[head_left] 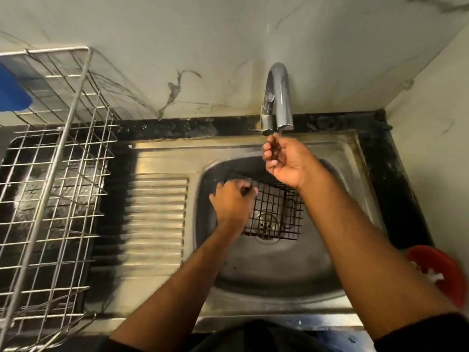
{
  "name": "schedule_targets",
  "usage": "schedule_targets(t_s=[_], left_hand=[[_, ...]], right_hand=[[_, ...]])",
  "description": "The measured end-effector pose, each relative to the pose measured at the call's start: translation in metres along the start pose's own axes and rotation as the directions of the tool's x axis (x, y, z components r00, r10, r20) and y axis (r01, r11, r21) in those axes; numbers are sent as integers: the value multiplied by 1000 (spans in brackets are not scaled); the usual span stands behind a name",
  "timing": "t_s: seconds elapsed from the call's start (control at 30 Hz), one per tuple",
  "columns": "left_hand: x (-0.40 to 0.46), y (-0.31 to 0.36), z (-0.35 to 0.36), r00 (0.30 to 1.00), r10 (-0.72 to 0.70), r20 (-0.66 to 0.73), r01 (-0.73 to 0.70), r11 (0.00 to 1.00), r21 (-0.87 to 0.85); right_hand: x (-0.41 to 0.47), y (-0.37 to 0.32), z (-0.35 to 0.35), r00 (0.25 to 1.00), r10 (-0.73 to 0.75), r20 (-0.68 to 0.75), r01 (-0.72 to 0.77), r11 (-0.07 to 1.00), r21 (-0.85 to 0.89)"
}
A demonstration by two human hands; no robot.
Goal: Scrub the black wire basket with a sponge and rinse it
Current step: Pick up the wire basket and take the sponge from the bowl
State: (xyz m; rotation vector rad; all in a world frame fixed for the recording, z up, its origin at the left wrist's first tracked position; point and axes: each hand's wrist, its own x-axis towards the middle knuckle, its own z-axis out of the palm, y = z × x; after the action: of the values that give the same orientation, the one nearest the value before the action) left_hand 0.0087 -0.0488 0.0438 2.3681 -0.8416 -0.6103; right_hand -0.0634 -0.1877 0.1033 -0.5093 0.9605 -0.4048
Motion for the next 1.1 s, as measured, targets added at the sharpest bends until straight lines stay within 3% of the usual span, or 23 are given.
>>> schedule_targets(t_s=[0.07, 0.13, 0.17, 0.23, 0.33, 0.4, 0.57, 0.7, 0.8, 0.87, 0.97, 1.1], left_hand=[[-5, 19, -12, 993, 114, -5, -113, 992, 47], [-6, 33, -18, 983, 183, 4, -183, 981, 60], [-4, 38, -22, 976, 217, 1, -217, 975, 52], [3, 43, -25, 964, 264, 4, -264, 964, -6], [15, 47, -27, 960, 277, 35, -273, 958, -82], [18, 50, -27, 953, 302, 25, -297, 948, -112], [4, 60, -30, 951, 308, -20, -308, 941, -140], [-17, 58, -39, 960, 261, -100, -277, 938, -211], [-31, 52, -47, 967, 221, -130, -245, 944, -219], [-41, 49, -56, 973, 187, -138, -216, 948, -234], [-55, 43, -68, 983, 106, -151, -146, 947, -287], [-70, 28, -79, 987, 74, -146, -120, 934, -338]], right_hand=[[-12, -9, 9, 997, -73, 33, 77, 987, -140], [-28, -15, 12, 976, -180, 125, 216, 884, -415], [-34, -18, 12, 962, -220, 164, 273, 838, -472], [-46, -23, 7, 937, -290, 193, 348, 771, -533], [-62, -22, -1, 890, -389, 237, 437, 584, -684], [-72, -23, -7, 838, -528, 141, 471, 566, -677], [-94, -16, -17, 804, -592, 52, 435, 525, -731], [-113, 6, -27, 737, -667, -109, 318, 484, -815], [-118, 33, -34, 690, -709, -146, 281, 448, -849], [-123, 47, -37, 721, -676, -153, 204, 419, -885], [-132, 63, -41, 816, -566, -117, 233, 507, -830], [-150, 81, -50, 756, -649, -83, 252, 406, -878]])
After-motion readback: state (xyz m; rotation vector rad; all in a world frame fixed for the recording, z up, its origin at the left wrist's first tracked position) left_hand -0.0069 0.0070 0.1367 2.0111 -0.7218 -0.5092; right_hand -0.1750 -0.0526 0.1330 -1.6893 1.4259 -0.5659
